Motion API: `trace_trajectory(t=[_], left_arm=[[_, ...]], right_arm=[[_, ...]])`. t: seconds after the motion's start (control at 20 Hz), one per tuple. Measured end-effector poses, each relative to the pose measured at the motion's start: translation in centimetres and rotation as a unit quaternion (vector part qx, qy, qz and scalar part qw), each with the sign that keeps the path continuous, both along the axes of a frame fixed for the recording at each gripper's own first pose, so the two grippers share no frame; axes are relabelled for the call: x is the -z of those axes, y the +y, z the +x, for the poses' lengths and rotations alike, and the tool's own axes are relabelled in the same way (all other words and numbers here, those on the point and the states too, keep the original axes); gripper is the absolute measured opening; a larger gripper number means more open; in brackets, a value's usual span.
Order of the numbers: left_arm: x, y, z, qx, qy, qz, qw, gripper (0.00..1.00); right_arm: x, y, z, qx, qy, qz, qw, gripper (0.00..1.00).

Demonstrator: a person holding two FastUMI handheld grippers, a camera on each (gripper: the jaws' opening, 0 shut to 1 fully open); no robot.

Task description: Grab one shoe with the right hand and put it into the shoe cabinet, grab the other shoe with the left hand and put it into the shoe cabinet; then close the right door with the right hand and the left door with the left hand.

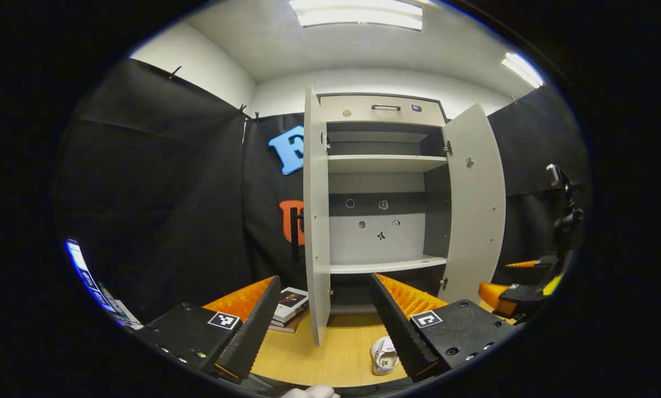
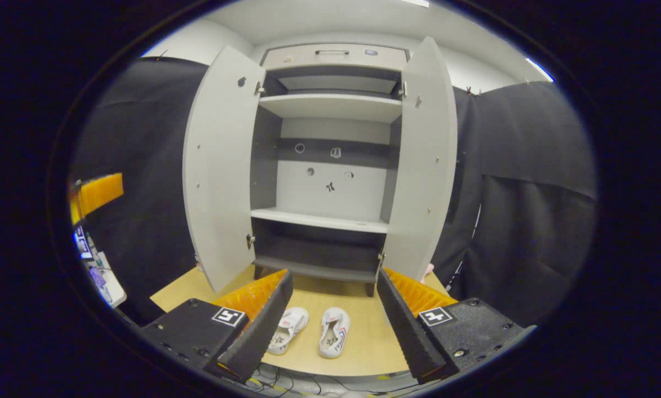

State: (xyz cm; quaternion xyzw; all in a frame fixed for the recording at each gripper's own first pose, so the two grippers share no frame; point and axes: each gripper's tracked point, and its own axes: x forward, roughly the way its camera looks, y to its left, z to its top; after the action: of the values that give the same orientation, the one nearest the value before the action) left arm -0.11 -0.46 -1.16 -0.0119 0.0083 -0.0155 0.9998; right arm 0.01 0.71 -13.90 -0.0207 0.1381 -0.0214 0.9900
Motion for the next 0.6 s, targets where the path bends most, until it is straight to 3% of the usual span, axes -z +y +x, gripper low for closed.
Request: trace_trajectory(t=[0.15,0.2,0.25,0.55,0.6], left_arm=[[0.4,0.2,0.0,0.002,0.005,0.002,1.000,0.96],[0.5,0.2,-0.1,0.000,0.007,0.003,1.000,0.96],[0.6,0.3,-0.1,0.000,0.009,0.002,1.000,0.96],[1.3,0.8,0.0,-0.018,0.021,0.002,1.000,0.96],[1.5,1.0,-0.1,-0.022,0.025,0.002,0.999,0.96]], right_arm=[[7.3,0.5,0.5,-0.003,0.065,0.016,0.998,0.96],[9.5,0.5,0.8,0.000,0.083,0.024,0.996,0.88],[11.9,0.5,1.1,0.003,0.104,0.030,0.994,0.90],[23.9,1.4,4.9,0.001,0.202,0.059,0.978,0.81],[25.3,1.7,5.5,-0.003,0.212,0.066,0.975,0.75]])
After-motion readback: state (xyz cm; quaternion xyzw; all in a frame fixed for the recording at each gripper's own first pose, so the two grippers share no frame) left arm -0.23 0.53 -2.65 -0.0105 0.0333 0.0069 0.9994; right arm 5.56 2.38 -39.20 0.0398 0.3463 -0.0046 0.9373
